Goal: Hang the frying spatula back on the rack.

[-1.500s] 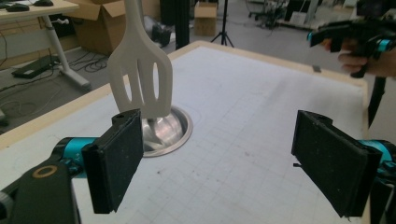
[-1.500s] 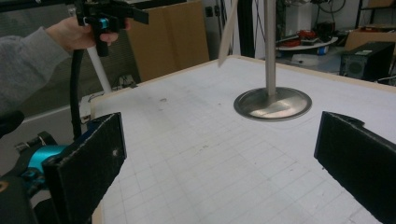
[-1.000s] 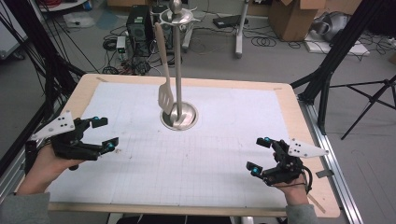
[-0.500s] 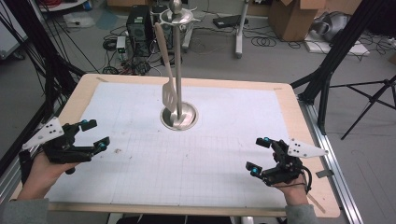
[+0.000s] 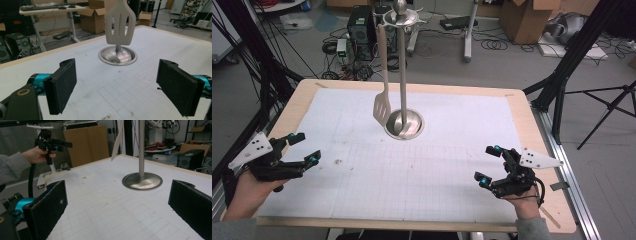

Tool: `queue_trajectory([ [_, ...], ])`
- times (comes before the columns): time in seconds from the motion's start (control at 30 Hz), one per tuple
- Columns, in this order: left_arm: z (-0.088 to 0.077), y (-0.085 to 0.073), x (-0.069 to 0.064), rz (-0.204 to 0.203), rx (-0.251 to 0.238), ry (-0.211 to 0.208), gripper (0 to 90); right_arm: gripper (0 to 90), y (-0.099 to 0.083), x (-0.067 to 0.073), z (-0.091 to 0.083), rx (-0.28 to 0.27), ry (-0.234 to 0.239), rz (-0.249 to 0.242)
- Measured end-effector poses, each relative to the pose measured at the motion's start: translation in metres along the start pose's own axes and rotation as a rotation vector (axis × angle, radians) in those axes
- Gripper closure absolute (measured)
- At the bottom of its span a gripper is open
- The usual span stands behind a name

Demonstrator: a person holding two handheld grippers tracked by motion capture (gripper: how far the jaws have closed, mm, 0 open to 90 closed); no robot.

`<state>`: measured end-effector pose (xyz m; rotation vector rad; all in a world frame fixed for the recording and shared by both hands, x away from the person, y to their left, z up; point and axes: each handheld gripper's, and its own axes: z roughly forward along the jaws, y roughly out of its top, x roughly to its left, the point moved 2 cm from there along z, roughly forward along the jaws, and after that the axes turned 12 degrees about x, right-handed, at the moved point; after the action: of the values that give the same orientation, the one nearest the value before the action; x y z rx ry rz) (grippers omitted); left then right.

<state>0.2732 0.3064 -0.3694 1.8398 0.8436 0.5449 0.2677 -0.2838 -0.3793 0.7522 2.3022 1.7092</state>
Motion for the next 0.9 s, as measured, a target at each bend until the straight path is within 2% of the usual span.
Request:
queue_trajectory([
  [0.2,-0.005,-0.006,0.005,-0.014,-0.002,0.036,16.8,1.1,-0.001,-0.001,0.002,0.013,-0.014,0.002],
  [0.37,-0.010,-0.012,0.009,-0.025,-0.001,0.070,16.8,1.1,-0.002,-0.004,0.000,0.004,-0.035,0.002],
  [0.57,-0.016,-0.018,0.013,-0.036,0.002,0.088,16.8,1.1,-0.003,-0.007,-0.003,-0.011,-0.055,0.016],
  [0.77,-0.018,-0.028,0.015,-0.053,0.022,0.109,16.8,1.1,-0.005,-0.010,-0.006,-0.010,-0.073,0.018],
  [0.9,-0.019,-0.031,0.016,-0.051,0.022,0.132,16.8,1.1,-0.008,-0.012,-0.009,-0.004,-0.095,0.026],
])
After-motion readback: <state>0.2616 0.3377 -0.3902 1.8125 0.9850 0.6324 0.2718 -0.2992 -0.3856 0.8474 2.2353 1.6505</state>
